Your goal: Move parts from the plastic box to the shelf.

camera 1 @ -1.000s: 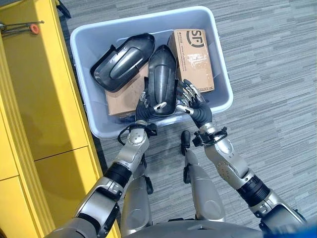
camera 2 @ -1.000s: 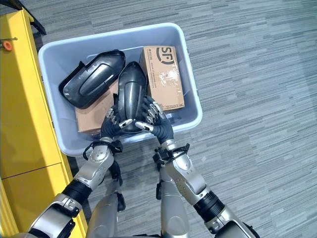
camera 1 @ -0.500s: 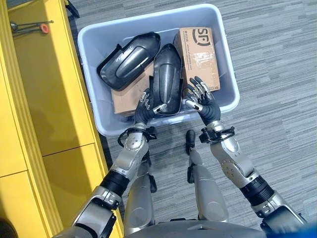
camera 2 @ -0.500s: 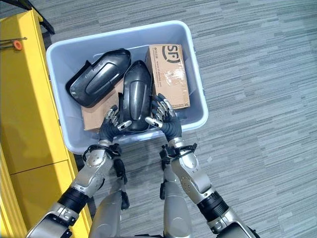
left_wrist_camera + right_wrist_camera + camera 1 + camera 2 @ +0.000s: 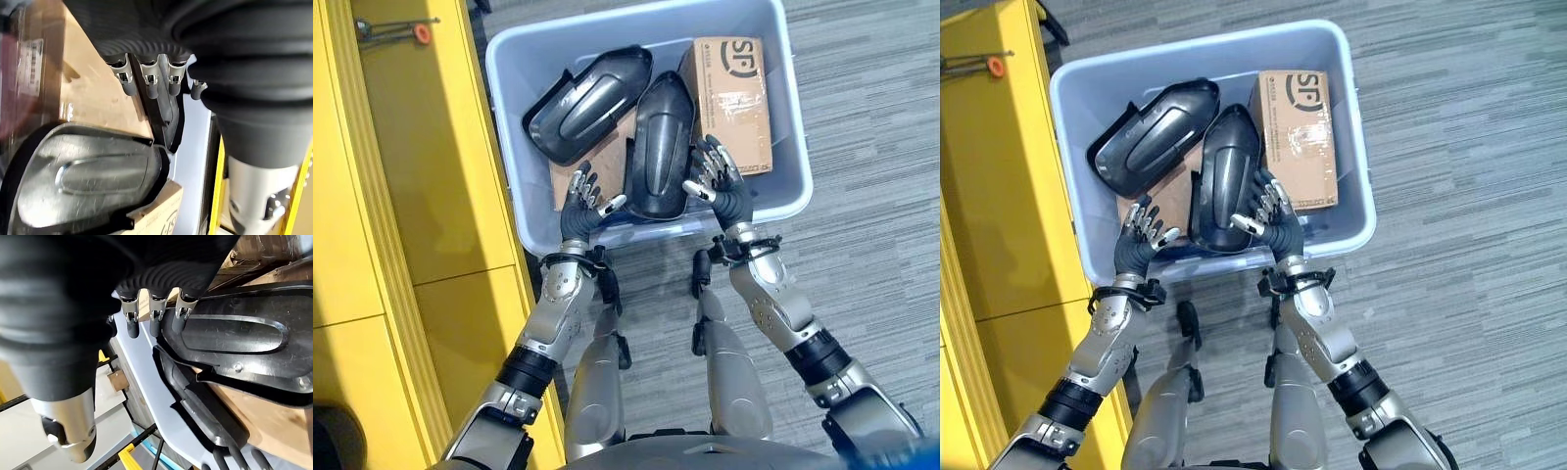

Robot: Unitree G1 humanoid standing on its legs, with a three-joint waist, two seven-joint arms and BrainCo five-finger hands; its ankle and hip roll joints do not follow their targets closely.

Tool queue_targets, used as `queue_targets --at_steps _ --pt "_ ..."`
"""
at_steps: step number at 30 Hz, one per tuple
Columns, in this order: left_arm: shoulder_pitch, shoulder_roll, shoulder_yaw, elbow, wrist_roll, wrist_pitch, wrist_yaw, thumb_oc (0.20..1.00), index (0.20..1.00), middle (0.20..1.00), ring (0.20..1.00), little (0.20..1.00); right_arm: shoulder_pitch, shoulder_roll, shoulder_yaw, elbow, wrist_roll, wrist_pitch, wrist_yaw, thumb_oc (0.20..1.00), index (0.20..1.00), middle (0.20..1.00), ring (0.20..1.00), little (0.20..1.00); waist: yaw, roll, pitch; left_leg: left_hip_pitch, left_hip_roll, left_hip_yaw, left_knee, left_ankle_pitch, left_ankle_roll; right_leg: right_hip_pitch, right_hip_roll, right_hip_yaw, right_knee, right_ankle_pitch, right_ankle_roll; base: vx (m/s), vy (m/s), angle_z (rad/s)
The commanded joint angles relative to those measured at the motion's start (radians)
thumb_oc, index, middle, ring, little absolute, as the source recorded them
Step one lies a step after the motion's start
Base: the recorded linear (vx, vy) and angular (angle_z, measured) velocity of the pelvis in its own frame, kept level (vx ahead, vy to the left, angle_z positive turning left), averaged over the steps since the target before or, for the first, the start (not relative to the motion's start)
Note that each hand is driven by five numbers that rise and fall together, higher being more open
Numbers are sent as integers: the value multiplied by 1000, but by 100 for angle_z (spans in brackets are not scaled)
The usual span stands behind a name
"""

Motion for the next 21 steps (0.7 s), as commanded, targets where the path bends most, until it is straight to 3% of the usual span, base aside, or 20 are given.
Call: queue_targets --at_steps 1,21 --pt "7 53 9 -80 -17 -57 -20 1000 1000 1000 1000 1000 10 48 -31 -41 -35 -43 -14 1000 1000 1000 1000 1000 -5 -41 -23 -25 -23 -74 98 -74 13 52 -92 -3 69 -58 88 0 0 0" --pt "8 59 -10 -88 -8 -52 -21 1000 1000 1000 1000 1000 28 61 -82 84 -140 -20 -92 1000 1000 1000 1000 1000 -9 -30 1 -58 -29 -73 111 -74 19 25 -95 -4 74 -55 88 0 0 0"
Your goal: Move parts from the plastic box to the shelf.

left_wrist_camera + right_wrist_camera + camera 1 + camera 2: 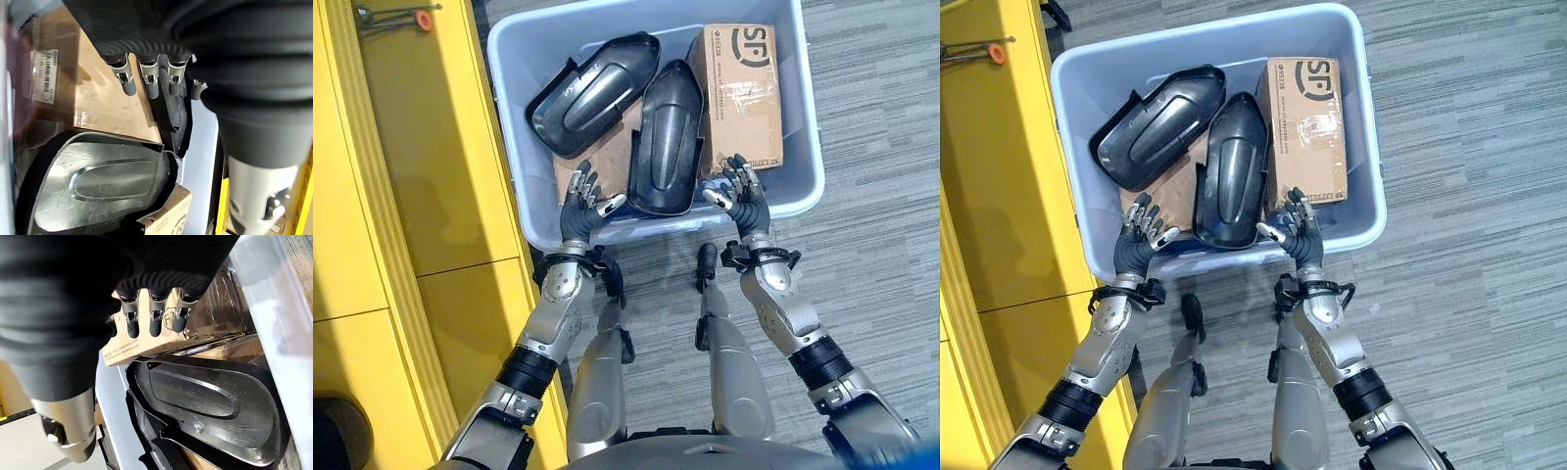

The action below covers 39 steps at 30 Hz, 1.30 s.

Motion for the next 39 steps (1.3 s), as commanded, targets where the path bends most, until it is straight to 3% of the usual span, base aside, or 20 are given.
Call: queue_targets --at_steps 1,23,39 --pt "6 58 -9 -88 1 -49 -21 1000 1000 1000 1000 1000 -32 49 -11 0 -42 -26 -15 1000 1000 1000 1000 1000 10 -27 -18 -38 -19 -69 111 -77 15 41 -88 -1 74 -57 85 0 0 0" --pt "-11 55 -28 -76 -5 -51 -12 1000 1000 1000 1000 1000 -97 64 24 74 -61 -18 -28 1000 1000 1000 1000 1000 24 -20 4 -73 -25 -81 125 -77 18 18 -90 -7 83 -60 86 2 2 2" --pt "-24 63 -46 -85 -36 -65 -12 1000 1000 1000 1000 1000 -271 62 -31 337 -81 -1 -117 1000 1000 1000 1000 1000 47 -4 25 -103 -30 -89 137 -80 20 -2 -92 -14 94 -65 83 0 0 0"
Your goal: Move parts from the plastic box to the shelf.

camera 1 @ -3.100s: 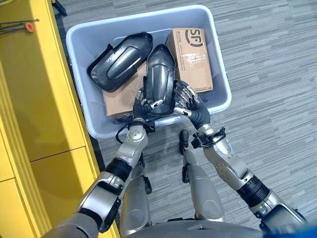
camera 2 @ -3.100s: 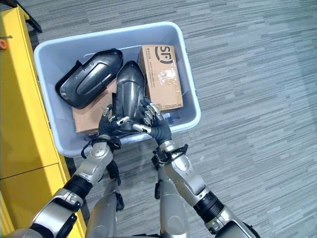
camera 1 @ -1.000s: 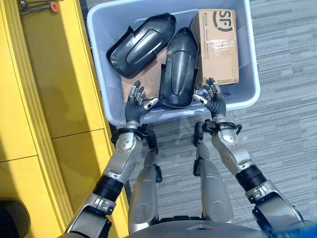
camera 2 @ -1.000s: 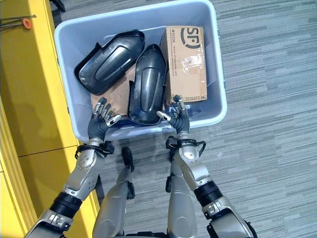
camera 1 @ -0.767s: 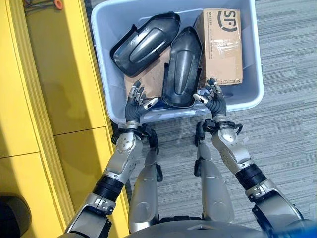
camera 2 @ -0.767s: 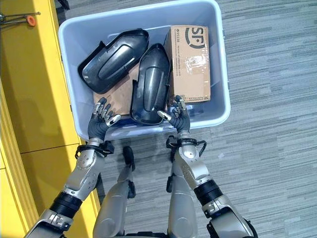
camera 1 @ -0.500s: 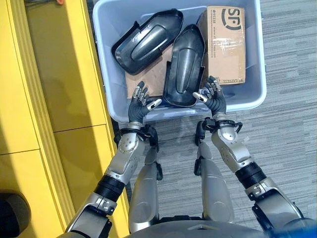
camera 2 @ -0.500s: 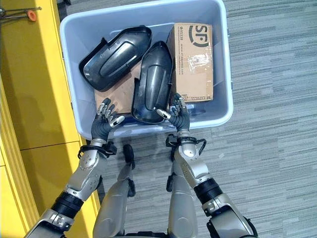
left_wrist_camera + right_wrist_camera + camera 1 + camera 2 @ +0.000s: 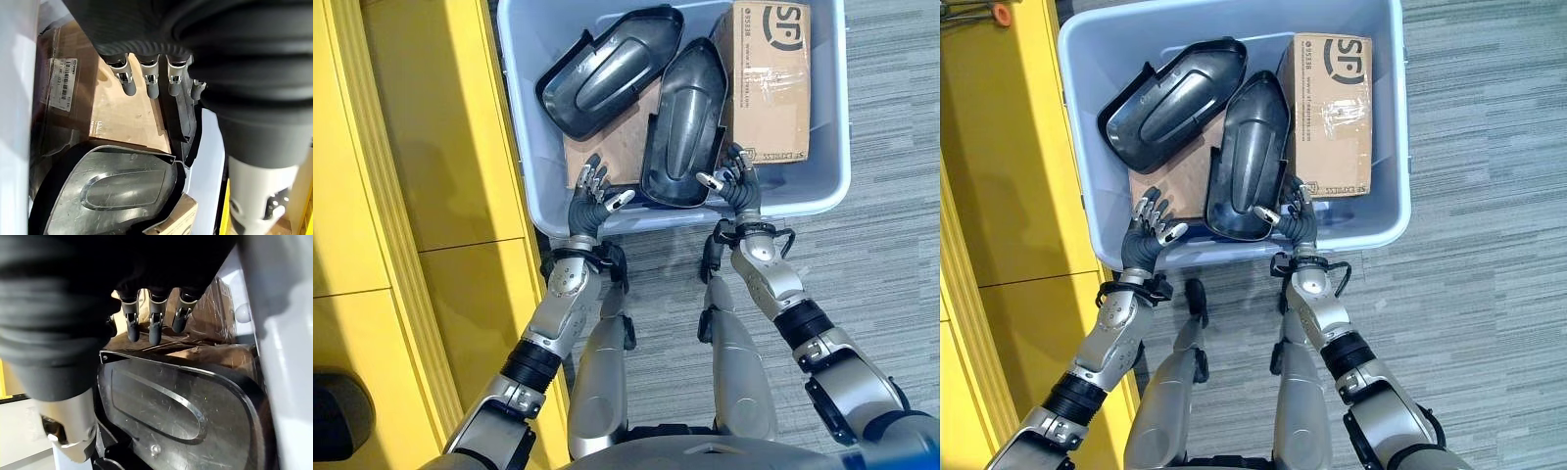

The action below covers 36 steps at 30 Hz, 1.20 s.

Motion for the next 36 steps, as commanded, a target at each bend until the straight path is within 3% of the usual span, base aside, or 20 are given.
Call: queue_targets --at_steps 1,36 --pt "16 61 -4 -86 -13 -59 -15 1000 1000 1000 1000 1000 -32 25 -31 4 -1 -18 -35 1000 1000 1000 1000 1000 3 -15 -3 -57 -27 -64 115 -80 20 19 -83 2 95 -68 83 0 0 0" --pt "-12 87 -32 -108 -50 -71 -13 1000 1000 1000 1000 1000 -326 -32 -96 516 101 4 -87 1000 1000 1000 1000 1000 35 7 38 -104 -37 -73 143 -88 22 -20 -82 1 119 -74 80 -1 2 1"
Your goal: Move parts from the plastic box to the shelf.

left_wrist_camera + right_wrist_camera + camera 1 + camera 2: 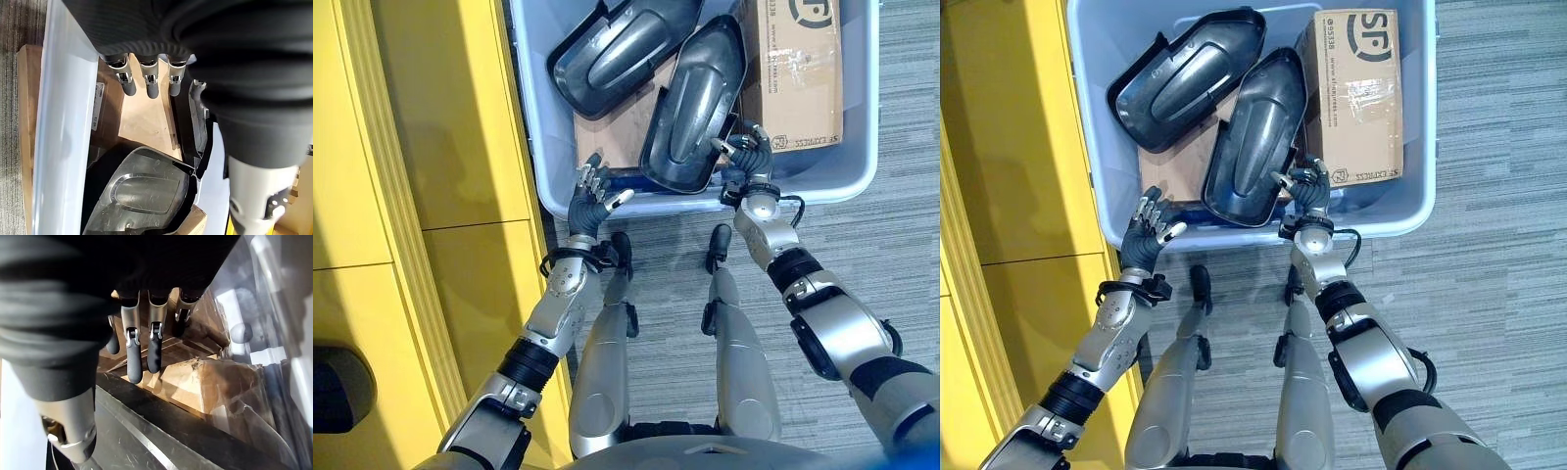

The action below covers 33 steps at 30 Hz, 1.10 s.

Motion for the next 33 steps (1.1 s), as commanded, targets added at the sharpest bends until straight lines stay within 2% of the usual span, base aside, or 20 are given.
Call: queue_targets --at_steps 1,8,12,13,28,29,30,31,33 --pt "-9 60 -6 -107 -10 -56 -12 1000 1000 1000 1000 1000 -25 -54 -50 116 48 46 -26 1000 1000 1000 1000 1000 21 4 13 -35 -30 -51 98 -93 18 18 -74 11 120 -100 85 0 0 0" --pt "-36 60 -30 -99 -20 -58 -11 1000 1000 1000 1000 1000 -115 -77 -37 279 24 93 -32 1000 1000 1000 1000 1000 31 9 14 -33 -38 -52 97 -93 20 22 -75 11 116 -98 90 -2 13 3" --pt "-42 62 -36 -100 -19 -59 -10 1000 1000 1000 1000 1000 -142 -84 -12 319 -29 119 -36 1000 1000 1000 1000 1000 36 10 18 -34 -41 -52 97 -92 20 26 -76 7 114 -96 91 0 0 0" --pt "-44 62 -38 -100 -20 -60 -9 1000 1000 1000 1000 1000 -163 -88 9 348 -77 144 -36 1000 1000 1000 1000 1000 41 13 19 -36 -41 -54 97 -92 20 27 -78 5 114 -96 92 0 0 0" --pt "-58 61 -45 -105 -21 -69 -28 1000 1000 1000 1000 1000 -232 -129 112 439 -270 234 37 1000 1000 1000 1000 1000 66 18 34 -70 -53 -74 117 -91 25 24 -83 -12 114 -96 95 -1 2 4" --pt "-58 62 -45 -104 -21 -67 -33 1000 1000 1000 1000 1000 -236 -125 119 444 -276 239 52 570 570 570 570 570 69 18 34 -73 -54 -75 118 -90 25 23 -84 -12 114 -97 94 0 0 0" --pt "-58 62 -45 -104 -21 -67 -33 1000 1000 1000 1000 1000 -237 -125 119 444 -276 239 52 354 354 354 354 354 69 18 33 -73 -54 -75 118 -90 25 23 -84 -12 114 -97 94 0 0 0" --pt "-59 62 -43 -102 -21 -65 -35 1000 1000 1000 1000 1000 -241 -123 126 445 -284 241 61 200 200 200 200 200 71 17 33 -78 -56 -76 120 -90 26 22 -84 -13 115 -97 94 0 0 0" --pt "-56 61 -39 -99 -25 -65 -40 1000 1000 1000 1000 1000 -241 -120 129 446 -286 242 68 200 200 200 200 200 72 18 32 -79 -56 -78 121 -91 27 20 -85 -14 116 -97 94 0 0 0"
